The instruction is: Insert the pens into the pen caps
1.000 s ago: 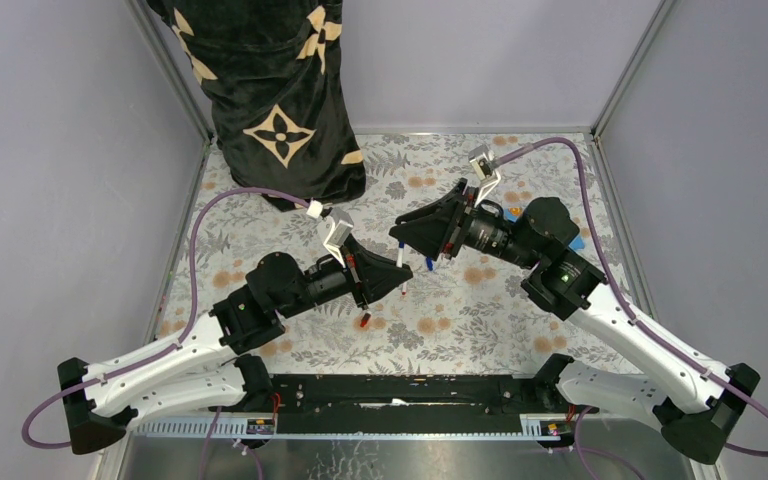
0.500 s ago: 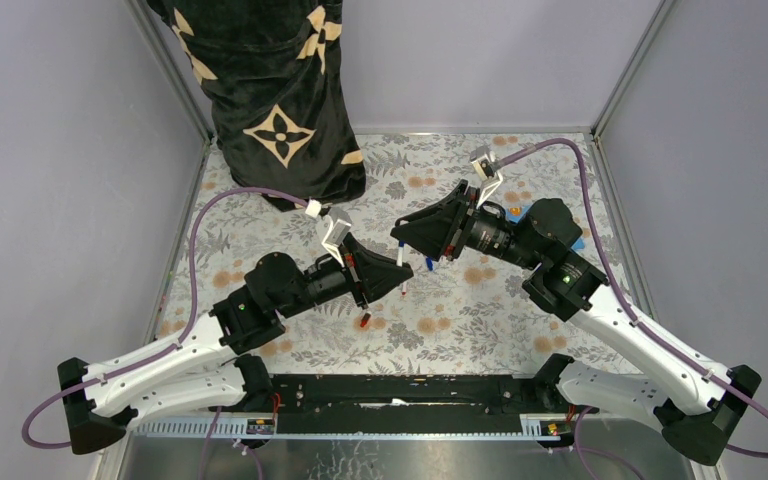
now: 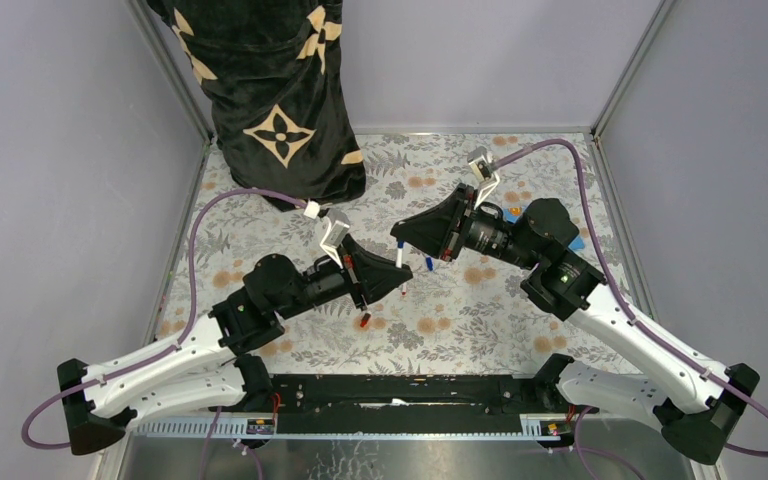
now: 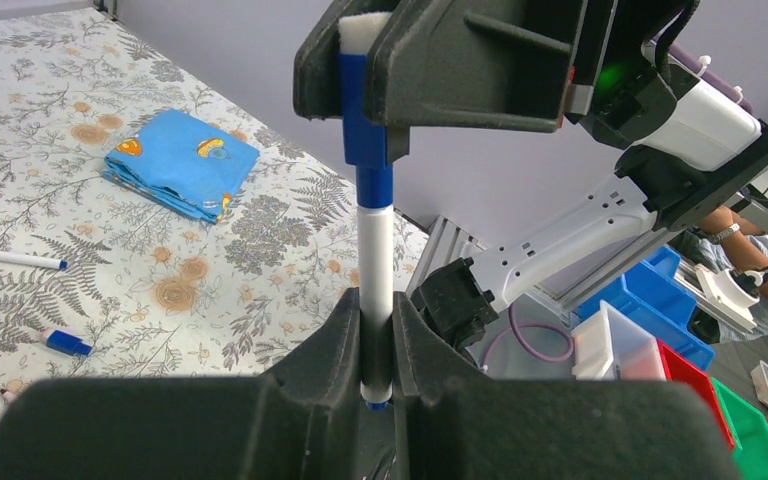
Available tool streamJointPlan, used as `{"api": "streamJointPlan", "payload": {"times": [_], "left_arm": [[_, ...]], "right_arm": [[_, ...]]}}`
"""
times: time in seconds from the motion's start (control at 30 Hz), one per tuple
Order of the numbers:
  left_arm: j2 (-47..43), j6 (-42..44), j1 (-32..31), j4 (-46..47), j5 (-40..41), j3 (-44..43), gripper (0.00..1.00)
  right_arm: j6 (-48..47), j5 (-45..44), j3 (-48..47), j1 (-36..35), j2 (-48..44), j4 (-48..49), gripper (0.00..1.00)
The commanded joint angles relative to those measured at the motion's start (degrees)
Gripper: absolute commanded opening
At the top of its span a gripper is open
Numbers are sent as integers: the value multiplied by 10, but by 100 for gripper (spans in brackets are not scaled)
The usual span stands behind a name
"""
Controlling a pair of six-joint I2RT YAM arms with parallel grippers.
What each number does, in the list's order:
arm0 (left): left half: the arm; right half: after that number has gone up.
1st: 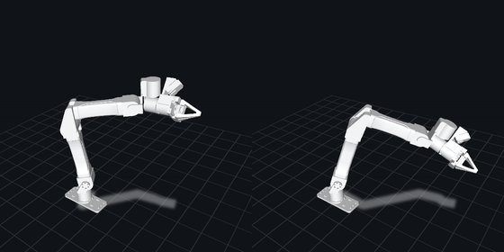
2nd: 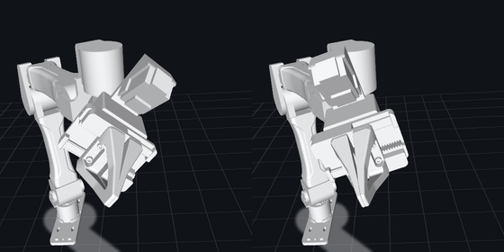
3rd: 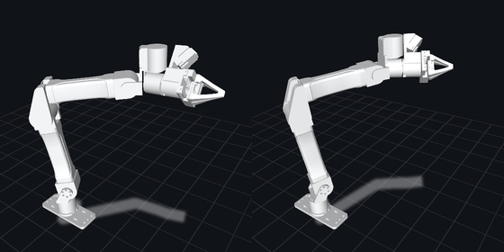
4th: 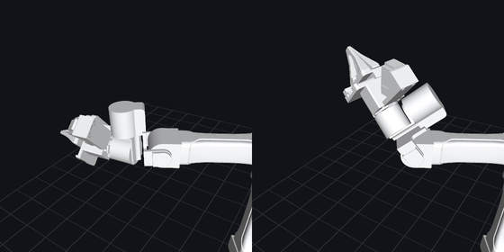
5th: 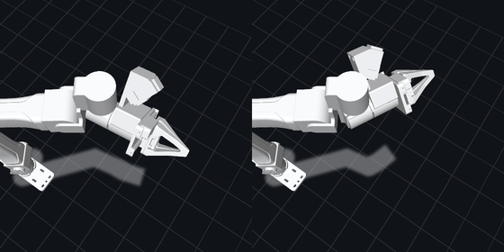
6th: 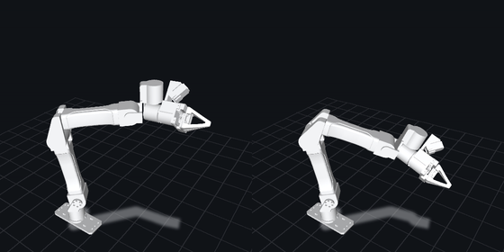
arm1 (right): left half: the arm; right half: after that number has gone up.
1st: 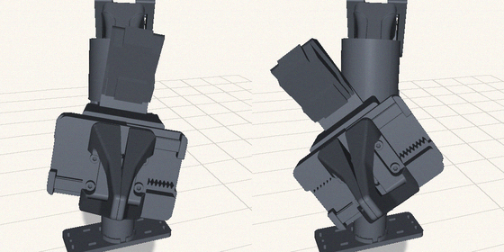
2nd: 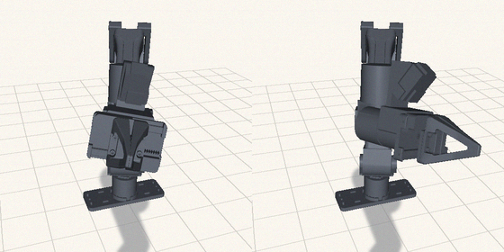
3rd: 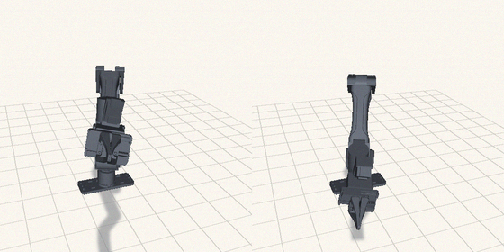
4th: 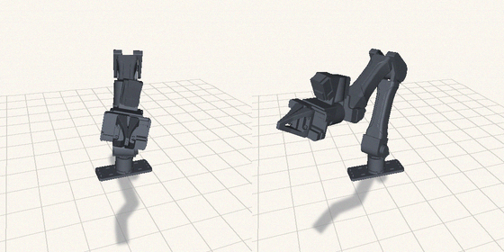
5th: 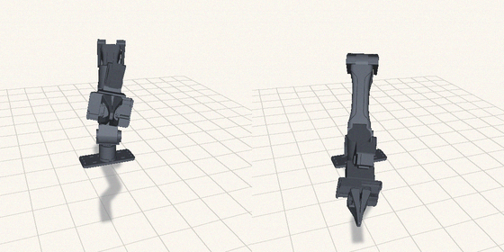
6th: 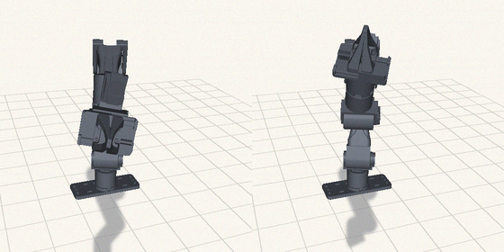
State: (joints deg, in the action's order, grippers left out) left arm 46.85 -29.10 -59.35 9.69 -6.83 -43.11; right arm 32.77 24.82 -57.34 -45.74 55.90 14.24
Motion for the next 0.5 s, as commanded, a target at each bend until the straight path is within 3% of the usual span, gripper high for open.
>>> {"api": "streamJointPlan", "payload": {"times": [0.0, 0.47], "left_arm": [[-16, -6, 3, 60, 20, 12, 0], [-32, 27, 2, 89, 22, -5, 0]], "right_arm": [[-23, 31, -7, -3, 3, -1, 0], [-21, 62, 51, -4, -6, -49, 0]]}}
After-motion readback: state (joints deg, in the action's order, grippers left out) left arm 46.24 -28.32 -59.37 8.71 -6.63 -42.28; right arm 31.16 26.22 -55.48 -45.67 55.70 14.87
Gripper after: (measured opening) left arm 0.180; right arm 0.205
